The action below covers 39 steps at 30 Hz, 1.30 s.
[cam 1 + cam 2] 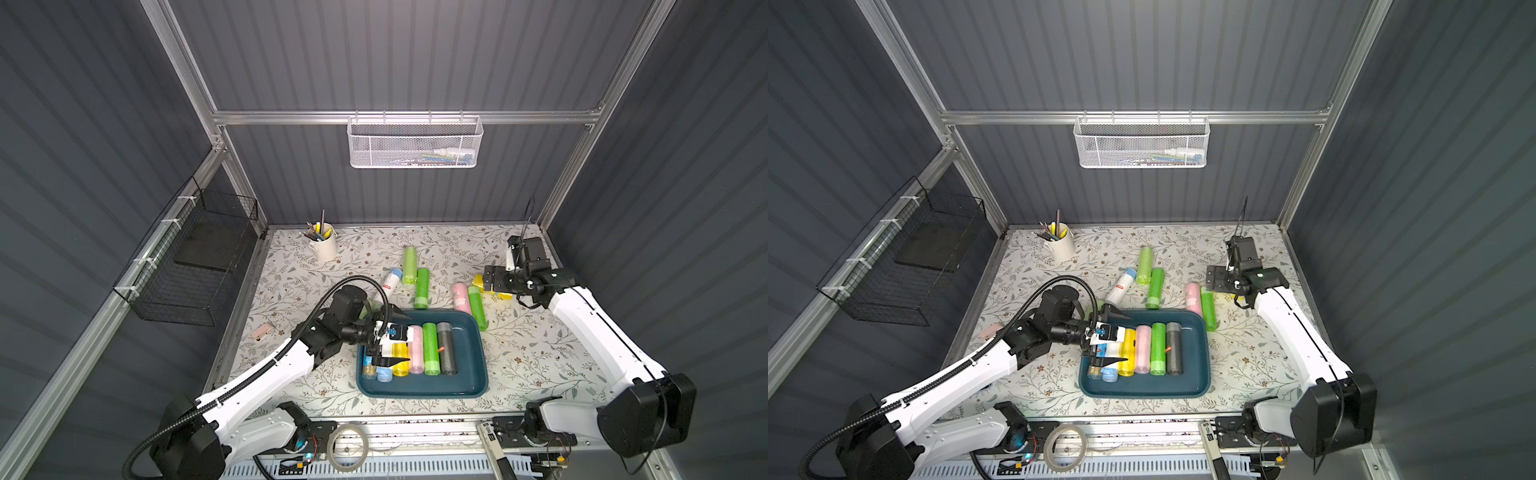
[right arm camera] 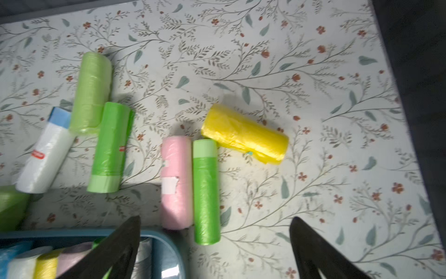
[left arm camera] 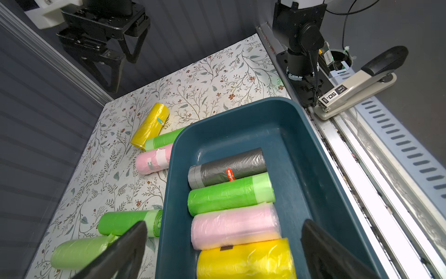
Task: Put the roll of trash bags into the storage box
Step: Pick up the roll of trash bags from the center of the board.
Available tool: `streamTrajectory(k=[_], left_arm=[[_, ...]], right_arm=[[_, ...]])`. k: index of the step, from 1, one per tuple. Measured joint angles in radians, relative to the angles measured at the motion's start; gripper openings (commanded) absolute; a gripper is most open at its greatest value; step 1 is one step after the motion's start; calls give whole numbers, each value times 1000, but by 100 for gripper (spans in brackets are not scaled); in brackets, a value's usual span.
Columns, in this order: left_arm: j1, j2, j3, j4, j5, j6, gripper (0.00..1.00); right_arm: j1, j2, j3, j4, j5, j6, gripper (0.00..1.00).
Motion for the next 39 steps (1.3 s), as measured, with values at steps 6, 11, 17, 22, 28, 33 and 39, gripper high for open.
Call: streamTrajectory(k=[6, 11, 17, 22, 28, 33, 39], left_arm=[[0, 0, 0, 0, -1, 0, 100], [0, 0, 0, -1, -1, 0, 100], [0, 0, 0, -2, 0, 0, 100], [0, 0, 0, -2, 0, 0, 100], [0, 0, 0, -2, 1, 0, 100], [0, 0, 0, -2, 1, 0, 100], [0, 0, 0, -2, 1, 0, 100]], right_arm=[[-119, 131, -4, 51, -53, -125, 96], [-179, 254, -1, 109, -96, -173, 96], [-209, 393, 21, 158, -186, -176, 97], [-208, 441, 22, 202, -223, -173, 97], [-211, 456, 37, 233, -240, -174, 97], [-211, 468, 41, 245, -247, -173, 97], [-211, 488, 82, 229, -249, -175, 97]])
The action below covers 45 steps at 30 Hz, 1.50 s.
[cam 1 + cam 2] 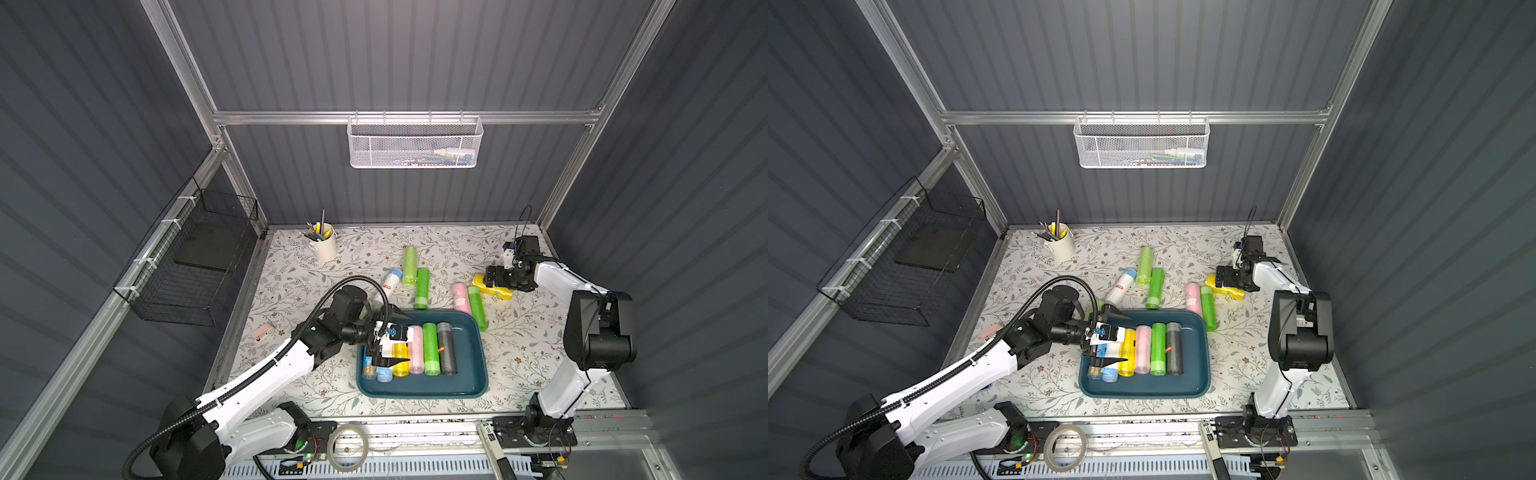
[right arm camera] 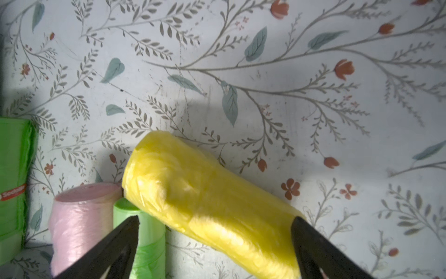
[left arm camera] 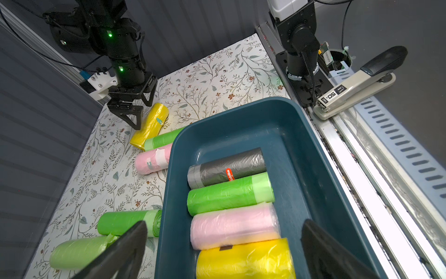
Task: Put the roll of trash bags into the storage box
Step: Pick up the roll of trash bags from the center of the board.
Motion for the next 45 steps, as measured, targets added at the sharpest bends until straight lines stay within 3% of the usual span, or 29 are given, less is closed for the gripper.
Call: streamTrajectory(k=[8, 16, 27, 36, 39, 45], left_arm=[[0, 0, 0, -10, 0, 0, 100], [0, 0, 0, -24, 1, 0, 100], [0, 0, 0, -27, 10, 0, 100], [0, 0, 0, -30, 11, 0, 100], [0, 0, 0, -30, 11, 0, 100], [0, 0, 0, -30, 11, 0, 100]], right_arm=[[0, 58, 42, -30, -44, 15, 96], [0, -13, -71, -51, -58, 61, 95], [0, -19, -96, -79, -21, 106, 80], [3, 47, -22, -131, 1, 114, 73], [7, 66, 6, -148, 14, 113, 66], [16, 95, 45, -179, 25, 103, 67]])
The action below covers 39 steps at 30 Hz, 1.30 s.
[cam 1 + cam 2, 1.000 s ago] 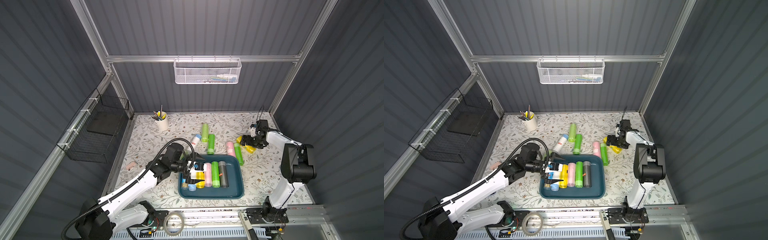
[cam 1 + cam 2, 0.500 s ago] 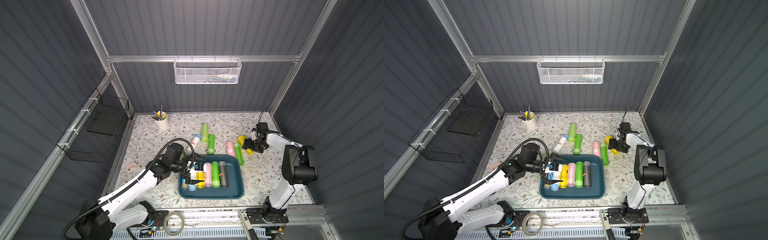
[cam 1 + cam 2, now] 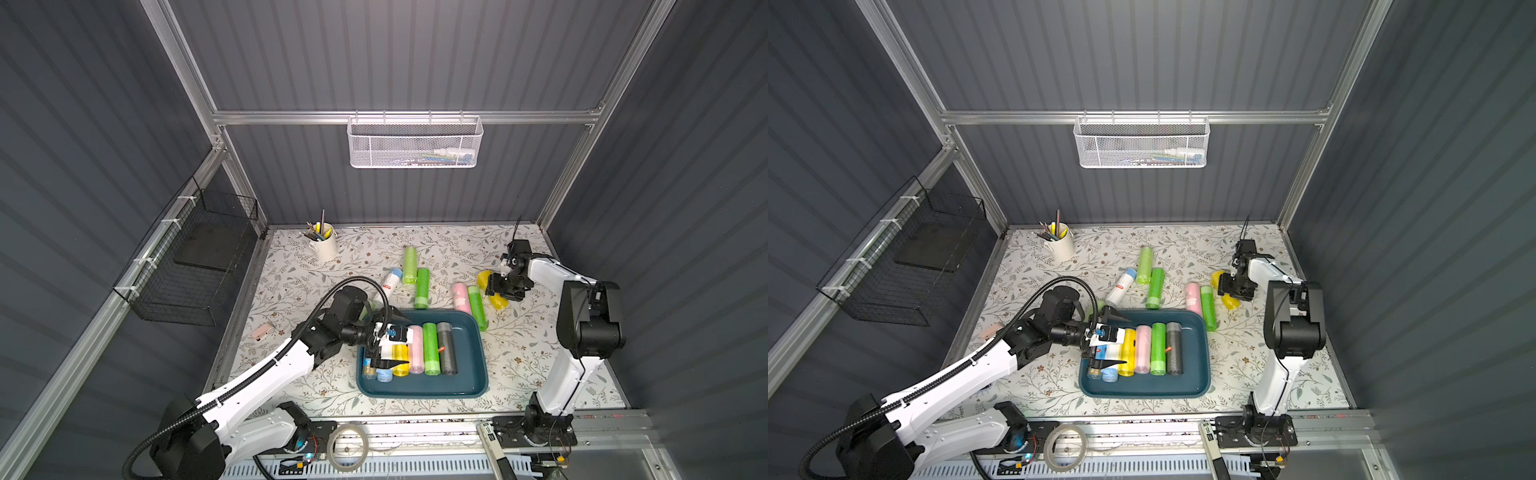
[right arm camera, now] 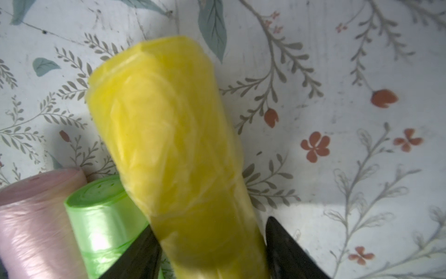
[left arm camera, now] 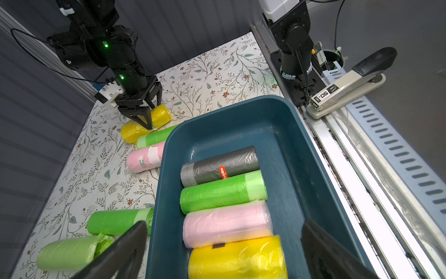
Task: Put the roll of trash bags into the storage box
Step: Pick up the roll of trash bags from the center of the board.
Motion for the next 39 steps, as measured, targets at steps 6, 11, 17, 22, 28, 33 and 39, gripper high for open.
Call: streamTrajectory(k=[6, 11, 17, 22, 28, 33, 39], left_arm=[[0, 0, 0, 0, 0, 0, 100], [0, 0, 0, 0, 0, 0, 100], [0, 0, 0, 0, 0, 0, 100], [0, 0, 0, 0, 0, 0, 100], [0, 7, 0, 0, 0, 0, 100], [0, 7, 0, 0, 0, 0, 100], [0, 7, 0, 2, 0, 0, 100]], right_arm=[[13, 30, 27, -21, 19, -10, 59], [16, 31, 27, -21, 15, -7, 47], [16, -13, -8, -16, 24, 10, 47], [16, -140, -90, -7, 4, 34, 46], [16, -278, -206, 29, -75, 73, 47], [23, -406, -294, 40, -148, 109, 47], [65, -590, -361, 39, -256, 166, 48]])
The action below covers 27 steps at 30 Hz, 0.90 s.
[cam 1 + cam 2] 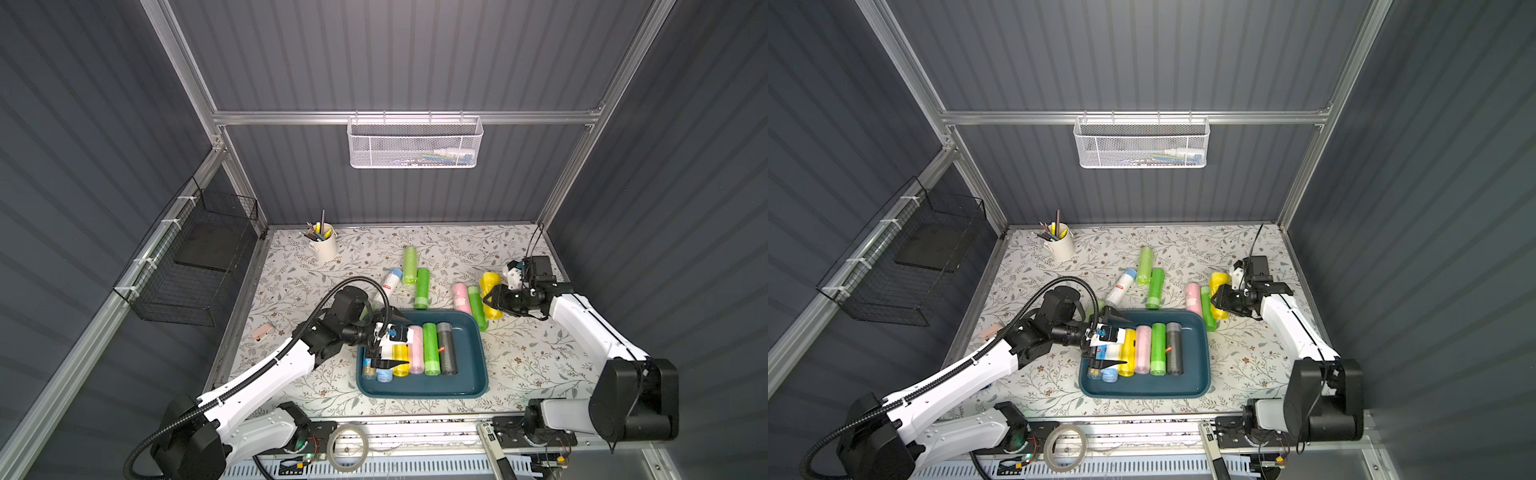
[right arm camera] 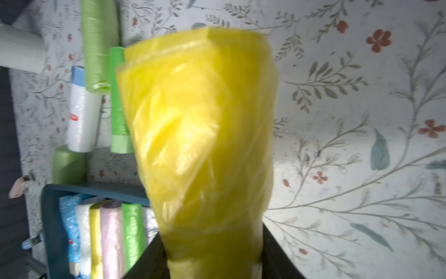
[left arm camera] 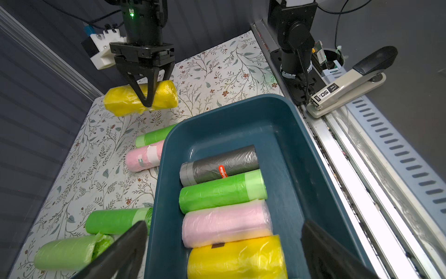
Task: Put the roll of trash bags into the storage box
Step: Pick up the roll of trash bags from the center of the board, then place the roll of trash bags in the storage box.
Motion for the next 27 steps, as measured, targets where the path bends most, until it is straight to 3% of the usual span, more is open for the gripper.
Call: streamTrajectory(k=[6, 14, 27], left_arm=[[0, -17, -8, 26, -3, -2, 100], [0, -25, -22, 63, -13, -3, 100], [0, -38, -34, 74, -23, -3, 100]], right_arm=[[128, -138, -69, -1, -46, 69, 48], [253, -353, -187, -19, -8, 195, 48], [496, -404, -254, -53, 209, 404, 49]])
